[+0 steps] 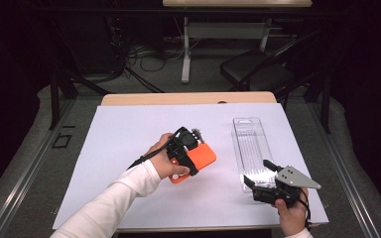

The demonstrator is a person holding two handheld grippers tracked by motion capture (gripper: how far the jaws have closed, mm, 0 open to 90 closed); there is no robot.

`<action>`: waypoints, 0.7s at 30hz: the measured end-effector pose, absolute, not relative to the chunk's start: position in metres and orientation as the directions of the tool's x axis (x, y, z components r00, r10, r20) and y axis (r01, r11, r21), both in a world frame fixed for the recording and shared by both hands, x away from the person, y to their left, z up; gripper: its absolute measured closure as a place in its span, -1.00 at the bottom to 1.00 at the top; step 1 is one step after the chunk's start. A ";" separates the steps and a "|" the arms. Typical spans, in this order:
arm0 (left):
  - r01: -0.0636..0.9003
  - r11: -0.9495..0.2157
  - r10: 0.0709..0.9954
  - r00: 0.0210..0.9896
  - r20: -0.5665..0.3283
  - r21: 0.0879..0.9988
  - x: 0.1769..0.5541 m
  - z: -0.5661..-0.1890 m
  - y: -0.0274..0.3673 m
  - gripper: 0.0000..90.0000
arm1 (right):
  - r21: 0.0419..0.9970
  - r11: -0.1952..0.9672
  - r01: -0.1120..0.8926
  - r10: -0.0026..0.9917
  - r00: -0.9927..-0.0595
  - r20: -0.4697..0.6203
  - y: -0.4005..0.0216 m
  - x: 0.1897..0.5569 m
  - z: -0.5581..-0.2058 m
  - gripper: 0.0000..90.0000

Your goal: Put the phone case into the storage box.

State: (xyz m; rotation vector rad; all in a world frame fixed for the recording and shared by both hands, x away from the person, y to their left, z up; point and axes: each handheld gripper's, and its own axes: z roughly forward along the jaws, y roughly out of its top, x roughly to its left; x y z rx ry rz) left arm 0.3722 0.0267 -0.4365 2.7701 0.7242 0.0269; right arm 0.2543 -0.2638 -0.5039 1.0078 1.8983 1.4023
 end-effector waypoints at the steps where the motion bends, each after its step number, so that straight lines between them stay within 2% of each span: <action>1: 0.472 -0.840 0.476 0.878 -0.053 0.270 0.372 -0.436 0.028 -0.65 | 0.956 0.170 0.239 0.831 -0.556 -0.009 -0.264 0.254 -0.504 -0.69; 13: 0.473 -0.843 0.466 0.880 -0.090 0.257 0.363 -0.430 0.045 -0.65 | 0.953 0.182 0.243 0.830 -0.558 -0.016 -0.260 0.255 -0.502 -0.69; 21: 0.466 -0.850 0.455 0.885 -0.101 0.246 0.360 -0.427 0.051 -0.65 | 0.948 0.181 0.263 0.830 -0.558 -0.004 -0.257 0.258 -0.500 -0.77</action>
